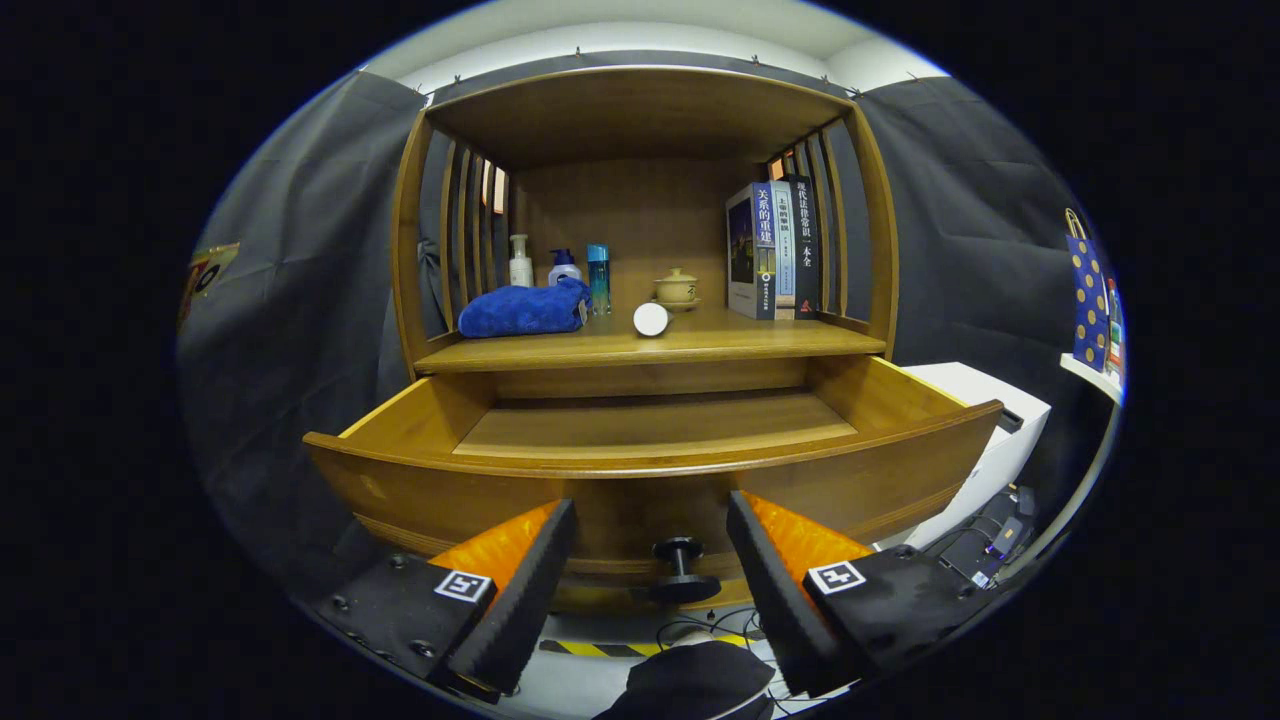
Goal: Pull open the drawer, take out the items inside it, and place them on the countertop above the cabinet.
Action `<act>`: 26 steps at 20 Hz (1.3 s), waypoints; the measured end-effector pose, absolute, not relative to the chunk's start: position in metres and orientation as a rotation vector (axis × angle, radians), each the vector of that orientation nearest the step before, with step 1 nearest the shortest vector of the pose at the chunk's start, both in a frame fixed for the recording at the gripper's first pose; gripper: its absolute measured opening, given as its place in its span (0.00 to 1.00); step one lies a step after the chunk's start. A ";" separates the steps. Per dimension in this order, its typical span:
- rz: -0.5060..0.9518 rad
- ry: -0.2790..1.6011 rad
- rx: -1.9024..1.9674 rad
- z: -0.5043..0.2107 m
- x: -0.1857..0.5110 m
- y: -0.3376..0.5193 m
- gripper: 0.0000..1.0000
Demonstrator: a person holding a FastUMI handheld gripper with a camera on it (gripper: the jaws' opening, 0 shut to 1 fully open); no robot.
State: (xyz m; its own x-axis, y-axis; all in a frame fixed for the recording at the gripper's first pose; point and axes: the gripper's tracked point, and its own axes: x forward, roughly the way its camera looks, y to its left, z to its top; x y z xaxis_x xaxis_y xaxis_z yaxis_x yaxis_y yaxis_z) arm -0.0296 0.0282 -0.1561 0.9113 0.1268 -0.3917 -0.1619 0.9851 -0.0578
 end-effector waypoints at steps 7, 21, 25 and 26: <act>0.151 0.396 -0.106 -0.159 -0.002 0.037 0.99; 0.157 0.390 -0.093 -0.175 0.060 0.056 0.99; 0.154 0.392 -0.084 -0.179 0.082 0.061 0.99; 0.153 0.394 -0.088 -0.179 0.088 0.063 0.99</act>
